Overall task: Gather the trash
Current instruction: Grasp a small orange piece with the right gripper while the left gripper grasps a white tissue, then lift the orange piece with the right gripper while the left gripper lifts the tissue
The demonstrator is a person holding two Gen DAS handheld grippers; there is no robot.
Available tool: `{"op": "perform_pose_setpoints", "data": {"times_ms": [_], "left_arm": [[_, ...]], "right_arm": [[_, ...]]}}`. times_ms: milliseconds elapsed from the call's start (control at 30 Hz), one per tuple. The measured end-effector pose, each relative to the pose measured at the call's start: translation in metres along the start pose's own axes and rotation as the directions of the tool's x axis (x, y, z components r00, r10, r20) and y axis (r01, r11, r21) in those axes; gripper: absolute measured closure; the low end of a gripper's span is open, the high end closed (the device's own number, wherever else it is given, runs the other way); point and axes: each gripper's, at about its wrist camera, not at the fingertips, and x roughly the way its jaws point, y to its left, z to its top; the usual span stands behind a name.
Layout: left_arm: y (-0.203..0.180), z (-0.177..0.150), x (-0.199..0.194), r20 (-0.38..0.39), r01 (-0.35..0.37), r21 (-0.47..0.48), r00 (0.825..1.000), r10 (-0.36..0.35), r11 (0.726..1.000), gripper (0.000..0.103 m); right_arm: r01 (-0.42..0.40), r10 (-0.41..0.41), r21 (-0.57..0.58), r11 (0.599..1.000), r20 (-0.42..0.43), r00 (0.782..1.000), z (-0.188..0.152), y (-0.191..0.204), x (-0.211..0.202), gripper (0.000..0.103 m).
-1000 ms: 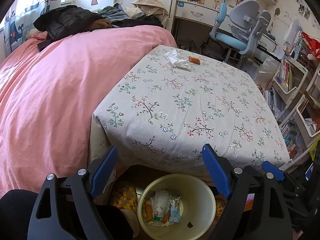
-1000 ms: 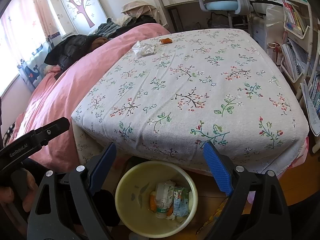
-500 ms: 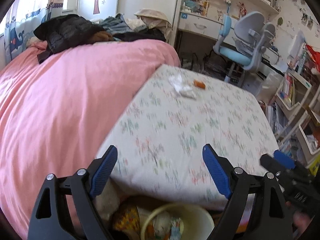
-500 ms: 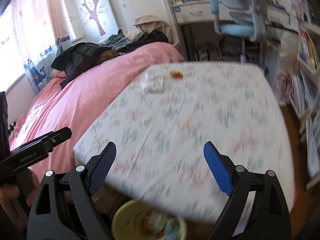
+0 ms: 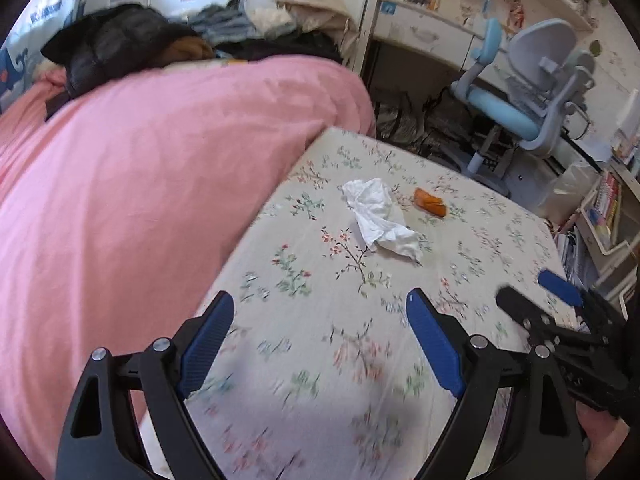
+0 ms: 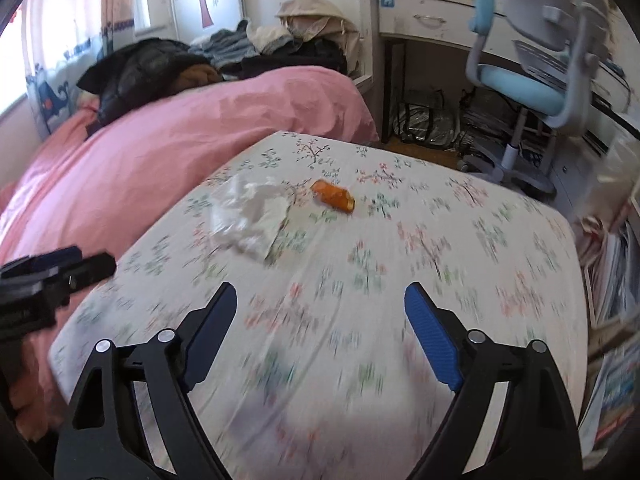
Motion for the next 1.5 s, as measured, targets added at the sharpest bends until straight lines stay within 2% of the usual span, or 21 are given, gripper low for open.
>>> {"op": "perform_pose_setpoints", "data": {"times_ms": [133, 400, 567, 667, 767, 933, 1000, 1033, 1067, 1133, 1167, 1300, 1433, 1500], "left_arm": [[-0.008, 0.015, 0.021, -0.003, -0.002, 0.023, 1.000, 0.002, 1.000, 0.019], [-0.015, 0.042, 0.061, -0.043, 0.065, 0.009, 0.997, -0.065, 0.998, 0.019], [-0.023, 0.054, 0.085, -0.058, 0.063, 0.010, 0.996, -0.062, 0.998, 0.019], [-0.024, 0.056, 0.096, -0.074, 0.050, 0.006, 0.996, -0.049, 0.999, 0.019], [-0.024, 0.058, 0.104, -0.081, 0.037, -0.001, 0.996, -0.037, 0.999, 0.019], [-0.031, 0.060, 0.117, -0.101, 0.041, 0.010, 0.994, -0.039, 0.999, 0.019], [-0.038, 0.061, 0.120, -0.102, 0.046, 0.036, 0.994, -0.042, 0.998, 0.029], [-0.041, 0.061, 0.121, -0.104, 0.052, 0.053, 0.994, -0.046, 0.997, 0.041], [-0.044, 0.061, 0.121, -0.108, 0.064, 0.063, 0.992, -0.057, 0.996, 0.057], [-0.046, 0.061, 0.122, -0.131, 0.104, 0.075, 0.987, -0.094, 0.992, 0.080], [-0.046, 0.061, 0.122, -0.134, 0.111, 0.077, 0.986, -0.100, 0.991, 0.087], [-0.039, 0.061, 0.107, -0.125, 0.166, 0.056, 0.980, -0.158, 0.985, 0.090], [-0.031, 0.063, 0.074, -0.063, 0.243, 0.020, 0.968, -0.241, 0.970, 0.091], [-0.029, 0.062, 0.052, -0.029, 0.278, 0.014, 0.960, -0.278, 0.960, 0.091]], "right_arm": [[0.007, -0.008, -0.027, 1.000, -0.039, 0.999, 0.028, -0.006, 0.045, 0.020], [0.010, -0.014, -0.057, 0.998, -0.076, 0.997, 0.067, -0.014, 0.113, 0.023], [-0.018, 0.009, -0.081, 0.997, -0.109, 0.994, 0.077, -0.014, 0.141, 0.037], [-0.038, 0.023, -0.108, 0.993, -0.129, 0.991, 0.075, -0.014, 0.151, 0.052], [-0.055, 0.043, -0.106, 0.993, -0.114, 0.993, 0.075, -0.019, 0.151, 0.074], [-0.085, 0.076, -0.088, 0.992, -0.106, 0.991, 0.068, -0.026, 0.142, 0.078], [-0.098, 0.091, -0.071, 0.993, -0.102, 0.991, 0.062, -0.029, 0.134, 0.079], [-0.107, 0.101, -0.055, 0.993, -0.097, 0.990, 0.057, -0.031, 0.126, 0.079], [-0.114, 0.109, -0.041, 0.993, -0.092, 0.990, 0.053, -0.033, 0.120, 0.079], [-0.131, 0.131, 0.001, 0.991, -0.077, 0.988, 0.044, -0.039, 0.102, 0.079], [-0.139, 0.140, 0.022, 0.990, -0.068, 0.988, 0.039, -0.043, 0.094, 0.079], [-0.175, 0.178, 0.119, 0.977, -0.017, 0.984, 0.020, -0.057, 0.055, 0.079], [-0.222, 0.220, 0.219, 0.950, 0.035, 0.975, 0.004, -0.068, 0.019, 0.079], [-0.242, 0.233, 0.234, 0.942, 0.065, 0.970, 0.000, -0.066, 0.000, 0.079]]}}
